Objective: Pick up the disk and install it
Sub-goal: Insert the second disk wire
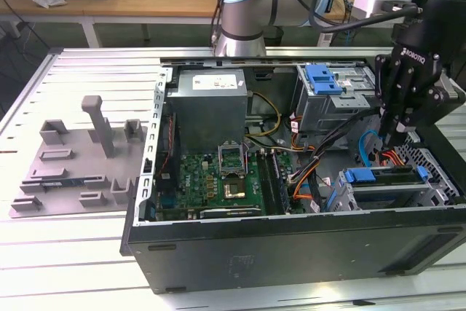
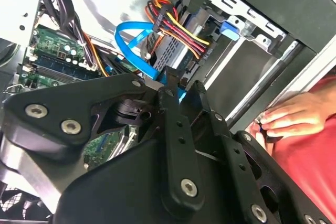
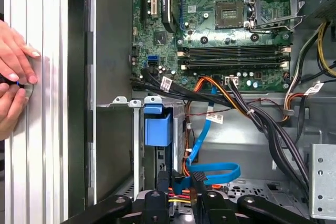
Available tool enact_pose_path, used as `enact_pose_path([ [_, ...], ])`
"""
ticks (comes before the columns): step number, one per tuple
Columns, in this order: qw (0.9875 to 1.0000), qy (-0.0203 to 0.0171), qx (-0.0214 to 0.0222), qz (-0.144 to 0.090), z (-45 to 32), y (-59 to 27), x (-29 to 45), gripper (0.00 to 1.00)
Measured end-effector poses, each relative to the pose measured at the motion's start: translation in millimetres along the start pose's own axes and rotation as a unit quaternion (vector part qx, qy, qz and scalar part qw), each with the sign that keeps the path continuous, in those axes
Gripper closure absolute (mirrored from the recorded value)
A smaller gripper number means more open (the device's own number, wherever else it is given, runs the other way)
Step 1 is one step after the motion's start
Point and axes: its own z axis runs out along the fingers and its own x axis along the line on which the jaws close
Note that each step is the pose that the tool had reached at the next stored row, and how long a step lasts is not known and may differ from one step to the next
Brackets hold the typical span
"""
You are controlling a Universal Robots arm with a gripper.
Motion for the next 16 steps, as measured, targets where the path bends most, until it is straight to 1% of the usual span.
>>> enact_pose_path([
  [2, 1.0000, 0.0042, 0.0000, 0.000, 0.0, 0.6, -5.4, 0.69],
  [3, 1.0000, 0.0054, 0.0000, 0.000, 0.0, 0.6, -6.5, 0.69],
  [4, 1.0000, 0.0078, 0.0000, 0.000, 0.1, 0.6, -7.3, 0.69],
  [5, 0.9999, 0.0114, 0.0000, 0.000, 0.3, 0.7, -7.8, 0.69],
  [7, 0.9999, 0.0151, 0.0000, 0.000, 0.2, 0.7, -8.1, 0.69],
  [9, 0.9998, 0.0206, -0.0001, 0.000, 0.3, 0.7, -8.4, 0.69],
  [12, 0.9997, 0.0232, -0.0001, 0.000, 0.4, 0.7, -8.5, 0.69],
  [15, 0.9997, 0.0235, -0.0001, 0.000, 0.5, 0.7, -8.5, 0.71],
  [16, 0.9997, 0.0235, -0.0001, 0.000, 0.5, 0.7, -8.6, 0.84],
])
